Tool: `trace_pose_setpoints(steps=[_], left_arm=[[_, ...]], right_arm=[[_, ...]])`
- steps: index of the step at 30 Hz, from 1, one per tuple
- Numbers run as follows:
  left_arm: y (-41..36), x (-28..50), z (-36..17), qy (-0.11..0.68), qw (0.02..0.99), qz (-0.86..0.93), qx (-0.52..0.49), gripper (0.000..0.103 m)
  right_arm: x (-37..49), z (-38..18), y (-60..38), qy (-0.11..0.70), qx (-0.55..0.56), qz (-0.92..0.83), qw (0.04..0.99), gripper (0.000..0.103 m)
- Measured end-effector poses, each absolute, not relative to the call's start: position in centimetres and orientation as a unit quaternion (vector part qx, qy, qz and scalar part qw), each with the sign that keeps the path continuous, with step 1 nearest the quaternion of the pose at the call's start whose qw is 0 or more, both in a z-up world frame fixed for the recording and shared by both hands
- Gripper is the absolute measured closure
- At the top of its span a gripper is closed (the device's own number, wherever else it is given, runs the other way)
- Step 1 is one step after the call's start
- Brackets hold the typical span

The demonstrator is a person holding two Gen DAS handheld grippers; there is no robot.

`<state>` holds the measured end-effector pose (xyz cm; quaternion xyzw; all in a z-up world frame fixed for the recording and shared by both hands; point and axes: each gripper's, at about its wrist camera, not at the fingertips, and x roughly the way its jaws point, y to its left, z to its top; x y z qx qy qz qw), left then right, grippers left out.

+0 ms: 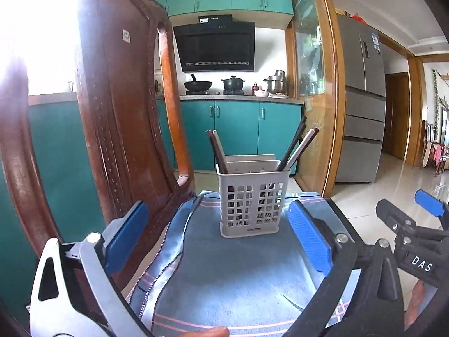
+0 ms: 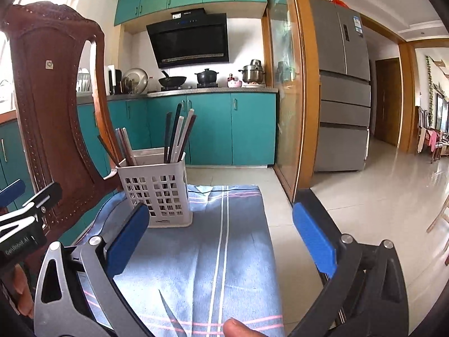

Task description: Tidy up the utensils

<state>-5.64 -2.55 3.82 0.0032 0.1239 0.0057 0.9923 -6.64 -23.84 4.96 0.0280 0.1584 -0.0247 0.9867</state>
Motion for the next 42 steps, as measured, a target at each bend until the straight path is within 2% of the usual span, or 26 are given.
trace_pose_setpoints(steps=[10,42], left_arm=[[-2.6,-6.1,3.8,0.123,0.992,0.005,0.008,0.004],[-2.4,-5.8,3.6,0.133,0.991,0.006,0.01,0.004]], right_arm=[[-7.8,4.4,-21.9,0.141,-0.011,-0.026,0.99,0.003],[-7.3,4.0,-21.5,0.148,-0.016,-0.022,0.989,0.003]])
